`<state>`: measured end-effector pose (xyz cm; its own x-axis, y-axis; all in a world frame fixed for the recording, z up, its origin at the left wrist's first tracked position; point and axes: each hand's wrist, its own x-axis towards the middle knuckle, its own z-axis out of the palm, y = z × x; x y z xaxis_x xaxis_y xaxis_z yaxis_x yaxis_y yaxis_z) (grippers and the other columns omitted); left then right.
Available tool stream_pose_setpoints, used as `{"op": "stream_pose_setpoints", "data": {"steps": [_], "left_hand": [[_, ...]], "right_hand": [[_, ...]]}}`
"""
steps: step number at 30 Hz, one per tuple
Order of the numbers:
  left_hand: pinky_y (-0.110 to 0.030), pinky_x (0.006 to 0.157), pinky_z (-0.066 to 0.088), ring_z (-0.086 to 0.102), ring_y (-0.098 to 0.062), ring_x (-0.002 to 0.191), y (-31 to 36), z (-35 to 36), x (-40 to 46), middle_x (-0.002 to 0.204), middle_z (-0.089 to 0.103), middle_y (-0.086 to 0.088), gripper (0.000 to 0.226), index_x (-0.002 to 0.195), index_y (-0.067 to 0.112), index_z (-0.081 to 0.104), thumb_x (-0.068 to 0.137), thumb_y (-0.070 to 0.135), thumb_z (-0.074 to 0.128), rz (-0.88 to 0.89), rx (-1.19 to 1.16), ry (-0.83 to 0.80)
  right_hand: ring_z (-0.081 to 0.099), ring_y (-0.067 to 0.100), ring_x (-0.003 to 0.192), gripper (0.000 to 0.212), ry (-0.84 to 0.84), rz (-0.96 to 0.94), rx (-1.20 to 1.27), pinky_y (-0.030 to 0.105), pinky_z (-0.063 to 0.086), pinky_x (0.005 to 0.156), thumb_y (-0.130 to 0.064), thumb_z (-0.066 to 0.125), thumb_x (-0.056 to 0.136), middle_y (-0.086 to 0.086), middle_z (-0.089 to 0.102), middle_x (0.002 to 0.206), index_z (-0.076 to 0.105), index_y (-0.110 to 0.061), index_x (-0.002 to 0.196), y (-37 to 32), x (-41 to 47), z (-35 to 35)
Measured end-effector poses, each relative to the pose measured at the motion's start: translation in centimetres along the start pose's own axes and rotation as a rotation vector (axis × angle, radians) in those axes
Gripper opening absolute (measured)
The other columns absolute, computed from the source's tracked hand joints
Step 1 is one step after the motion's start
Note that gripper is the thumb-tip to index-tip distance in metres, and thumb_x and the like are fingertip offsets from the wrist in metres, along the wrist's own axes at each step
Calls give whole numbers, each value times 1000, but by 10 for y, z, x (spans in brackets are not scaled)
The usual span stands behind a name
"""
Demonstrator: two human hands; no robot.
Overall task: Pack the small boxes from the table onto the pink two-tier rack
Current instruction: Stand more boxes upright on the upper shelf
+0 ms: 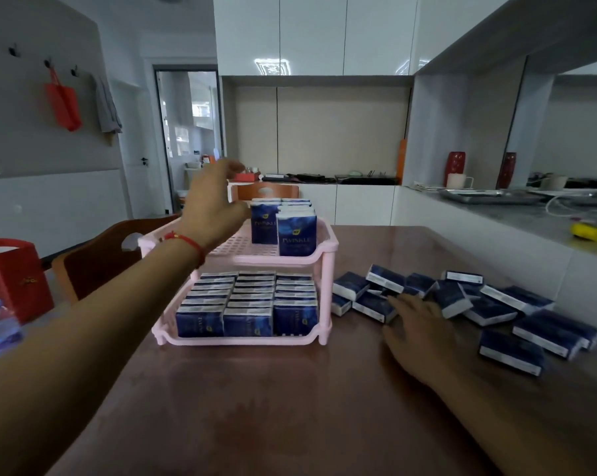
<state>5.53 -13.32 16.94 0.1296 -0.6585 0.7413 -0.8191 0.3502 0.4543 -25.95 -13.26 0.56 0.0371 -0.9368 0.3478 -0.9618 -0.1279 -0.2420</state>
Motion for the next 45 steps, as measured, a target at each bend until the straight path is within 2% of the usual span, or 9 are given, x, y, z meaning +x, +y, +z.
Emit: {"op": "stream_pose_setpoints", "data": {"steps": [4, 10, 16, 23, 30, 34, 37, 40, 45], "left_hand": [[-38, 80, 47, 51, -24, 92, 25, -7, -71, 100, 57, -8, 23, 100, 8, 58, 78, 2, 58, 333, -47, 280], [-25, 82, 41, 49, -19, 92, 61, 38, -165, 99, 57, -2, 29, 95, 12, 62, 69, -1, 62, 497, -150, -158], [-15, 100, 37, 48, -10, 98, 58, 67, -192, 100, 52, 11, 38, 102, 22, 62, 68, 3, 59, 404, -198, -331], [-10, 80, 43, 56, -4, 88, 43, 66, -192, 99, 57, 16, 32, 105, 28, 63, 76, 15, 60, 195, -286, -416], [-19, 70, 58, 73, -10, 85, 46, 70, -189, 109, 71, -5, 37, 128, 23, 56, 93, 21, 68, -458, -802, -566], [-19, 78, 56, 73, -11, 95, 36, 71, -187, 103, 78, -1, 31, 120, 14, 69, 90, 3, 68, -467, -834, -552], [-14, 74, 55, 73, -7, 90, 31, 68, -183, 97, 78, 4, 27, 108, 20, 73, 89, 2, 68, -421, -721, -504], [-16, 71, 56, 72, -13, 88, 29, 69, -180, 93, 76, 0, 26, 104, 17, 70, 85, 0, 70, -462, -699, -457], [-21, 72, 58, 72, -14, 86, 19, 70, -181, 91, 76, 1, 26, 102, 15, 67, 83, -1, 72, -425, -693, -399]], "right_hand": [[37, 19, 137, 48, 4, -14, -102, 44, 35, 110, -53, 50, 96, -7, 44, 148, 48, -31, 139, -5, -1, 5], [58, 20, 103, 32, 123, 24, -58, 40, 45, 85, -62, 58, 86, -7, 65, 100, 56, -31, 90, -2, 1, 11], [58, 30, 113, 73, 111, 62, -172, 44, 50, 90, -80, 46, 81, 7, 63, 121, 50, -19, 119, -4, 12, 24], [60, 19, 93, 33, 113, 3, 165, 41, 53, 81, -46, 61, 77, -4, 60, 103, 57, -26, 102, 8, 15, 3], [64, 13, 103, 45, -81, -625, 553, 31, 54, 86, -27, 62, 71, -10, 63, 115, 61, -25, 117, -23, -30, -40], [63, 5, 104, 40, -145, -516, 653, 23, 51, 90, -20, 57, 82, -7, 67, 115, 63, -18, 120, -35, -24, -30], [58, 13, 111, 41, 81, -424, 193, 38, 50, 93, -18, 63, 79, -8, 62, 118, 63, -27, 118, -12, 14, -14], [46, 26, 128, 55, 25, -453, -236, 43, 38, 97, -13, 63, 84, -2, 50, 141, 50, -27, 136, -10, 47, -10], [28, 26, 144, 84, -162, -438, -322, 50, 26, 109, -15, 68, 86, -1, 32, 160, 23, -36, 154, -37, 81, -6]]}}
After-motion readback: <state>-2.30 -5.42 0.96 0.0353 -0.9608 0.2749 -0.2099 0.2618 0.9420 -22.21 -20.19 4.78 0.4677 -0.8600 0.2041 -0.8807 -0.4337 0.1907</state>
